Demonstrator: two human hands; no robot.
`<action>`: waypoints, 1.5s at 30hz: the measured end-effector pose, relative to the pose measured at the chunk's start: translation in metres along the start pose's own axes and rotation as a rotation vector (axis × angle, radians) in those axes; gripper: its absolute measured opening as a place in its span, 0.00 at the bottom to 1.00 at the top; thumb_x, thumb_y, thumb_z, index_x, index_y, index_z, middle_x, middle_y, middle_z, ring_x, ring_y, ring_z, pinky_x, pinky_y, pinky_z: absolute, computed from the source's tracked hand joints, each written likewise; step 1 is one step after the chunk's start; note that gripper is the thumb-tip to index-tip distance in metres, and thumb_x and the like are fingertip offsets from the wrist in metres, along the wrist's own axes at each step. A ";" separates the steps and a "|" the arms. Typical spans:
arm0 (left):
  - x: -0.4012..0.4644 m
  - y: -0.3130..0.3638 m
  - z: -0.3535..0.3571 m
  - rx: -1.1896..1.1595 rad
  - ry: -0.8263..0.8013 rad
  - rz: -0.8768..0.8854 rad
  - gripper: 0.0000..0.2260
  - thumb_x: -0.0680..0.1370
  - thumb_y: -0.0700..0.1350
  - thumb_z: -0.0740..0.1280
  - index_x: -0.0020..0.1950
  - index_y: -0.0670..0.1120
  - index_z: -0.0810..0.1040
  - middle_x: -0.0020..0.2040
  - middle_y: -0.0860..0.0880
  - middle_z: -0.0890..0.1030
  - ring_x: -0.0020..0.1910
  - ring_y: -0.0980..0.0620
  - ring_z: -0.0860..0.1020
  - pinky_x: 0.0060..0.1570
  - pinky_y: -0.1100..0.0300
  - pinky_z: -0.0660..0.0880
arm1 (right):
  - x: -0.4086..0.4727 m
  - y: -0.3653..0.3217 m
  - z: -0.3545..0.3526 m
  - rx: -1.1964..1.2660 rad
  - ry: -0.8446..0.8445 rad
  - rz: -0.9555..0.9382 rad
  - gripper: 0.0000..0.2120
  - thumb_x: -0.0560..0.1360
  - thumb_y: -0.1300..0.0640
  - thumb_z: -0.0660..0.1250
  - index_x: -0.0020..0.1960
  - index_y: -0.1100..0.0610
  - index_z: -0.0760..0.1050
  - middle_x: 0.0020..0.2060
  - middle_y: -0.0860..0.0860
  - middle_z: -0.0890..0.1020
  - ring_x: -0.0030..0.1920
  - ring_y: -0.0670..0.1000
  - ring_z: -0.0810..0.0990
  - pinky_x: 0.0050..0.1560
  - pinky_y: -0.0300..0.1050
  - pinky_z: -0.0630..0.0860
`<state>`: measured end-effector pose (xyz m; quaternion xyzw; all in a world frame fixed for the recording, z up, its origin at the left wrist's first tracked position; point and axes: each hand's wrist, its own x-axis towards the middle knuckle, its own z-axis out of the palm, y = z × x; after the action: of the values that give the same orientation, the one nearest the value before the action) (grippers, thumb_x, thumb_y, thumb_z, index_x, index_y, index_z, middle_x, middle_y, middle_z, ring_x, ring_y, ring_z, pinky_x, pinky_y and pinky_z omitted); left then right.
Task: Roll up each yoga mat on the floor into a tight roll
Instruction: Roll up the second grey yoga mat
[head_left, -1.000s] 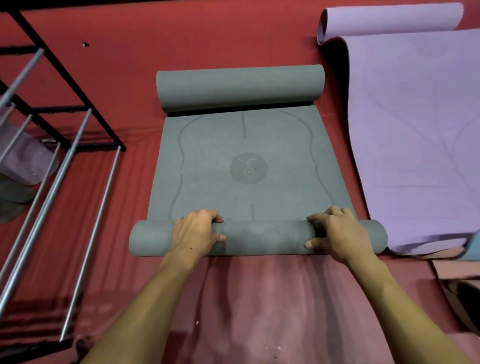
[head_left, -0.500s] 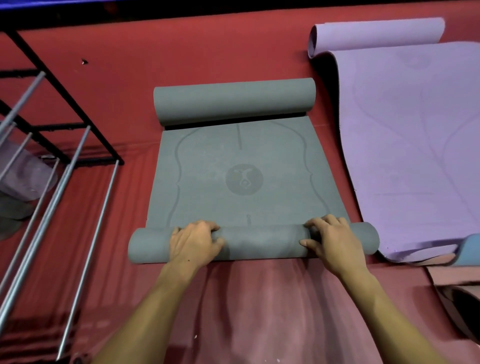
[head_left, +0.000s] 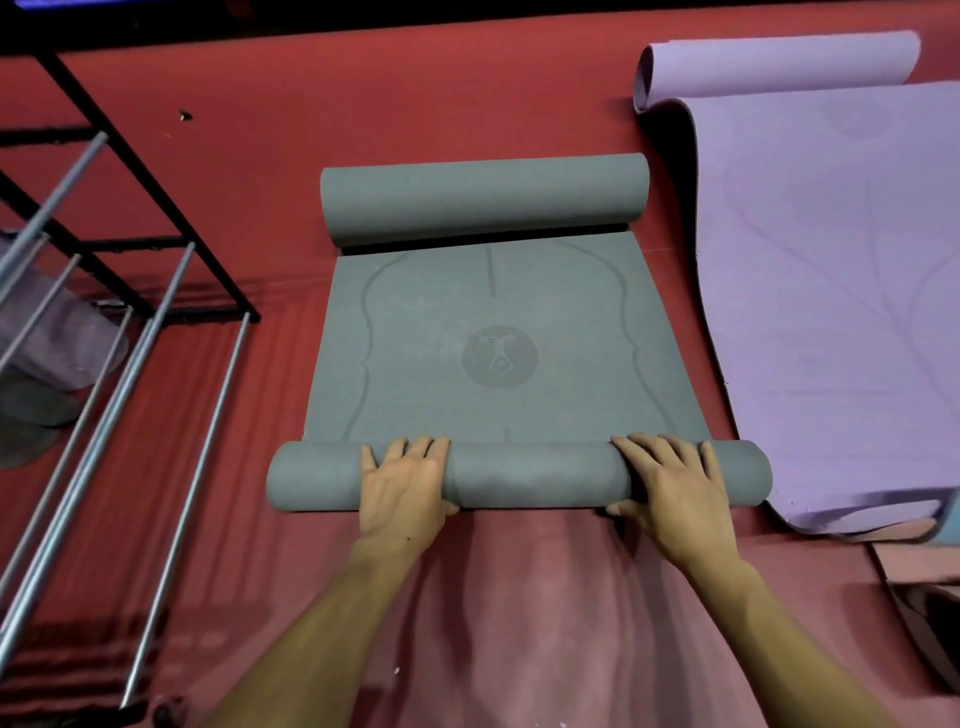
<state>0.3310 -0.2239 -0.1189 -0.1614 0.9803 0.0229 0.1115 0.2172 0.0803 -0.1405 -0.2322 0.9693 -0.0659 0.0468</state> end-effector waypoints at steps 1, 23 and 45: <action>0.003 -0.001 -0.003 0.005 -0.017 0.004 0.35 0.68 0.61 0.79 0.72 0.55 0.72 0.67 0.56 0.78 0.67 0.48 0.75 0.71 0.38 0.65 | 0.006 0.004 -0.006 0.011 -0.043 -0.014 0.43 0.63 0.32 0.78 0.74 0.42 0.72 0.66 0.41 0.77 0.67 0.52 0.71 0.74 0.60 0.65; 0.004 -0.002 -0.030 -0.032 -0.155 -0.007 0.38 0.62 0.60 0.82 0.70 0.62 0.72 0.61 0.50 0.73 0.64 0.46 0.71 0.61 0.53 0.70 | 0.021 0.000 -0.034 0.058 -0.396 0.041 0.41 0.59 0.31 0.80 0.69 0.41 0.73 0.60 0.45 0.76 0.62 0.53 0.68 0.58 0.49 0.73; 0.014 -0.007 -0.032 -0.125 -0.041 -0.041 0.27 0.74 0.59 0.76 0.72 0.63 0.74 0.64 0.54 0.73 0.68 0.50 0.69 0.67 0.52 0.67 | 0.006 -0.020 -0.032 0.026 -0.222 0.024 0.41 0.69 0.32 0.74 0.76 0.48 0.69 0.72 0.50 0.72 0.70 0.56 0.68 0.70 0.52 0.71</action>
<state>0.3138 -0.2375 -0.0909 -0.1875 0.9710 0.0853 0.1217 0.2164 0.0634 -0.1064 -0.2260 0.9598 -0.0520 0.1579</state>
